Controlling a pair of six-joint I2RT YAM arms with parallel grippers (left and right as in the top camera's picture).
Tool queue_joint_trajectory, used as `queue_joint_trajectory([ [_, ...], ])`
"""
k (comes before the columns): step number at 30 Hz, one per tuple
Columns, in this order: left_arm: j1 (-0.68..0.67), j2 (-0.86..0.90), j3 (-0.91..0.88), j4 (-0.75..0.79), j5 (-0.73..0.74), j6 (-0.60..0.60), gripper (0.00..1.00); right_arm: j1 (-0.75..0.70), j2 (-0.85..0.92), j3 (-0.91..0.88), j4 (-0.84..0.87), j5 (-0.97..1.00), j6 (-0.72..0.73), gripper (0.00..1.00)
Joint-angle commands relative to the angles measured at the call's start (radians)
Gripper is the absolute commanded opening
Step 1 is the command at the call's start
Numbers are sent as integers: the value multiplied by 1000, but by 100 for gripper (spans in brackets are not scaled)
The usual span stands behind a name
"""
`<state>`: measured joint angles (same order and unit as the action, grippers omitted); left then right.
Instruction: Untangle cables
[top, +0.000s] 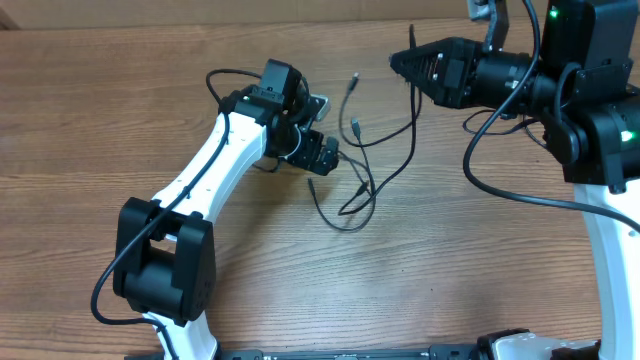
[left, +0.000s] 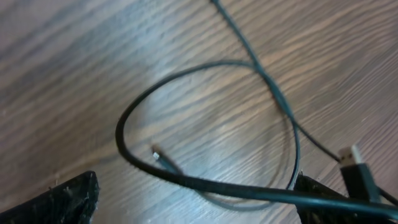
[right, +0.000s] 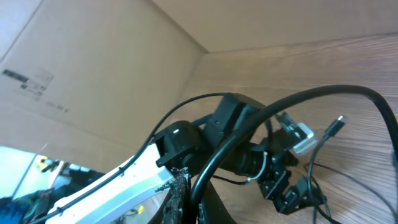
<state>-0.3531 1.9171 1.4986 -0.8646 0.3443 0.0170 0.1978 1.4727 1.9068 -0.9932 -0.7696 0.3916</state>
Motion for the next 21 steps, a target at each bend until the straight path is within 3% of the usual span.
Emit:
queue_joint_trajectory([
  [1,1,9,7,-65,-66,27,100,-3,-24,4,26,-89,-7,4],
  [5,1,9,7,-186,-66,124,100,-3,-24,4,80,-126,1,4],
  [10,1,9,7,-269,-69,160,100,-3,-24,4,127,-126,25,4],
  [15,1,9,7,-257,-101,159,100,-3,-24,4,174,-177,135,4],
  [21,1,9,7,-234,-101,159,100,-3,-24,4,198,-273,155,4],
])
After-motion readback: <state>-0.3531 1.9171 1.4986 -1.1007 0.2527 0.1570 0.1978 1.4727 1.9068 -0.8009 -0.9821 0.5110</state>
